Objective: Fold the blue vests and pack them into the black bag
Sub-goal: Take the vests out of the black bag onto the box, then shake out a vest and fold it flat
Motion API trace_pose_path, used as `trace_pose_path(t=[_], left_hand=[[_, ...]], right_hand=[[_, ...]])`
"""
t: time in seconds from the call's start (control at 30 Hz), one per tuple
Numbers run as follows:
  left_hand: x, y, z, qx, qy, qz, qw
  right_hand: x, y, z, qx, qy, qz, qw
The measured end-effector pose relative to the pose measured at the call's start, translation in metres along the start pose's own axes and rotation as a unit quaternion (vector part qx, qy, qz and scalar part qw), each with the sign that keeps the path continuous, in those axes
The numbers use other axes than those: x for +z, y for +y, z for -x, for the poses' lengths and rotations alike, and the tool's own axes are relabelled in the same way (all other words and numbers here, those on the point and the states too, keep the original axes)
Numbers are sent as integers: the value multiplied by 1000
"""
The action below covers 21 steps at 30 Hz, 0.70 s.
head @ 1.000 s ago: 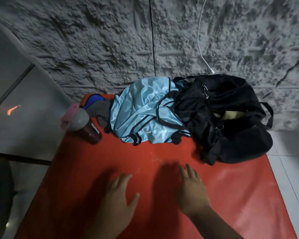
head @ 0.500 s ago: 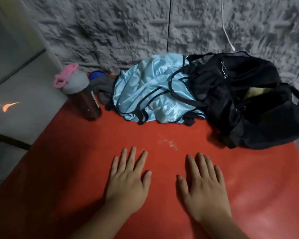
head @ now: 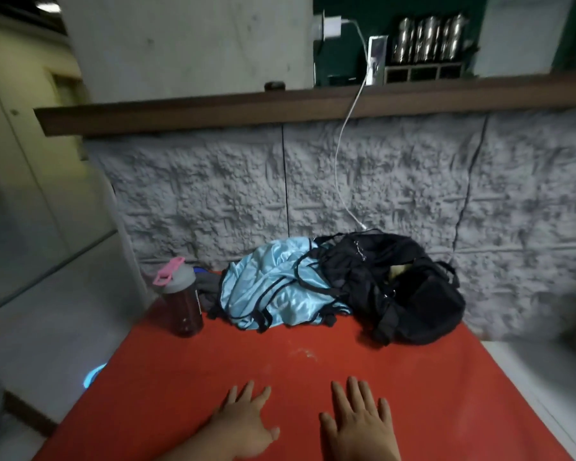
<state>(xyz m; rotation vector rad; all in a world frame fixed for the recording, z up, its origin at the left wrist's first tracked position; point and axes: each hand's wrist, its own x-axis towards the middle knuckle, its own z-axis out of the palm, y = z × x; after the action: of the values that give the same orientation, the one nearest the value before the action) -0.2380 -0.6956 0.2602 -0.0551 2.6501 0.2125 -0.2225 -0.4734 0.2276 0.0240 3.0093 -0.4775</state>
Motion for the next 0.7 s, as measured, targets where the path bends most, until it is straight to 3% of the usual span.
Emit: trace_pose_path(t=[0.1, 0.17, 0.27, 0.4, 0.5, 0.6, 0.7], left_hand=[[13, -13, 30, 5, -49, -20, 999], [21, -20, 40, 7, -57, -20, 998], [29, -24, 42, 19, -20, -5, 1000], [49, -26, 30, 9, 89, -1, 996], [43, -28, 3, 22, 135, 20, 990], [35, -31, -24, 59, 240, 24, 969], [20, -33, -56, 67, 191, 47, 978]], right_hand=[[-6, 2, 33, 6, -72, -16, 997], [-12, 1, 41, 34, -71, -14, 997], [-16, -5, 40, 35, -55, 19, 998], [2, -14, 23, 52, -45, 50, 996], [13, -16, -8, 22, -25, 37, 999], [16, -26, -50, -15, -14, 40, 999], [4, -53, -100, -52, 42, -8, 998]])
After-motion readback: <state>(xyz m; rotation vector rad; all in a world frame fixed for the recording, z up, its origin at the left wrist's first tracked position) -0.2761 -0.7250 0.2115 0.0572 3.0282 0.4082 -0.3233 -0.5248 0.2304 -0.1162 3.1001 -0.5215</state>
